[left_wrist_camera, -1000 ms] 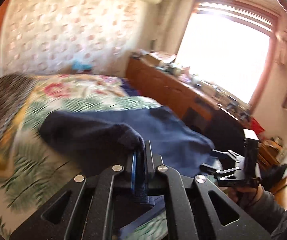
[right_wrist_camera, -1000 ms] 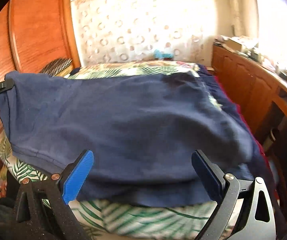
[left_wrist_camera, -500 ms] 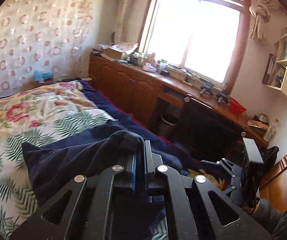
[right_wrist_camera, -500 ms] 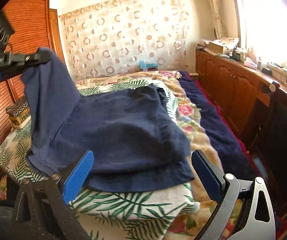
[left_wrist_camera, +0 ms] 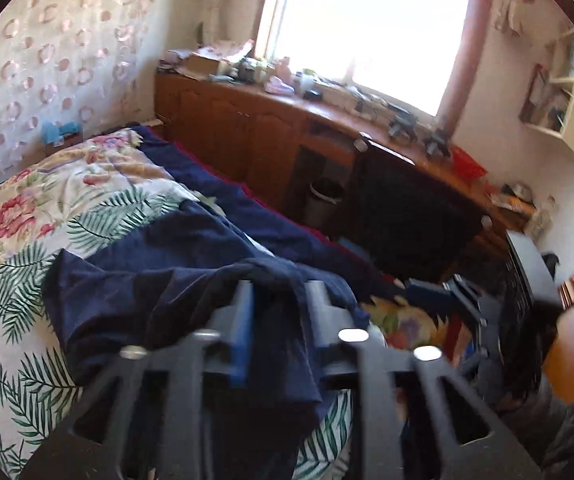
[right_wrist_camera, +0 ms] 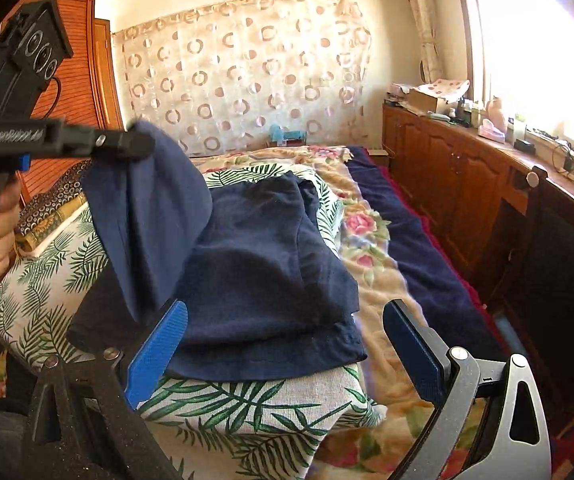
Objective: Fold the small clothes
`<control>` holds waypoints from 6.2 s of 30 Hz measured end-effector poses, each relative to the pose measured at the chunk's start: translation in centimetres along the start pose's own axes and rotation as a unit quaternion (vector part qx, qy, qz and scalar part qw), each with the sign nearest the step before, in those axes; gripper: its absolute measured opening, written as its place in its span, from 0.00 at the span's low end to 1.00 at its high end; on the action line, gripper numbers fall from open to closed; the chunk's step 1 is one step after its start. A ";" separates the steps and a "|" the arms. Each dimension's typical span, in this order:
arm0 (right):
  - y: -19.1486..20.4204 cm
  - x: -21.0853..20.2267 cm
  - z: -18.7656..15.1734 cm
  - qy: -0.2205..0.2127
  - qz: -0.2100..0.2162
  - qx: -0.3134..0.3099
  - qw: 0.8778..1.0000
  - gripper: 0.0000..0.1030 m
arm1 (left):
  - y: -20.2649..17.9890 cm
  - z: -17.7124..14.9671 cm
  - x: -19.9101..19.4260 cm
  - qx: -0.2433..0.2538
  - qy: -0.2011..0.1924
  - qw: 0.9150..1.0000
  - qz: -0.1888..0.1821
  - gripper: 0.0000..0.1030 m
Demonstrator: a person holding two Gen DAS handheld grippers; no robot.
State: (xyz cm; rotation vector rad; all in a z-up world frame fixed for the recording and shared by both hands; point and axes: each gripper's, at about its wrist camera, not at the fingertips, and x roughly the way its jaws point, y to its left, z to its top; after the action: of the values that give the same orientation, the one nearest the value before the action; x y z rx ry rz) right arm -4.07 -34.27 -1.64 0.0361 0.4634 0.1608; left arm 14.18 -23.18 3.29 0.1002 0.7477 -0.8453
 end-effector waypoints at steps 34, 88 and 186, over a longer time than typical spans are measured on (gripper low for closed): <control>9.5 11.0 10.0 0.072 0.113 -0.131 0.982 0.92 | 14.7 -11.1 -8.7 -0.090 -0.054 0.981 0.163 0.75; 4.0 28.9 22.0 0.125 0.025 -0.124 0.984 0.47 | 17.2 -9.5 2.7 -0.076 0.064 0.984 0.150 0.75; -1.5 7.5 6.9 0.081 -0.031 -0.043 0.995 0.47 | 2.5 -16.0 -0.6 -0.045 0.061 0.995 0.061 0.42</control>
State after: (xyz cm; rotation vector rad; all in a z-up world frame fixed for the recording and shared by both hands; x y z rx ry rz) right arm 5.84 -34.48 1.09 -0.0758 0.6177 0.1236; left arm 6.80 -15.31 -8.73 0.1168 0.8851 -0.6931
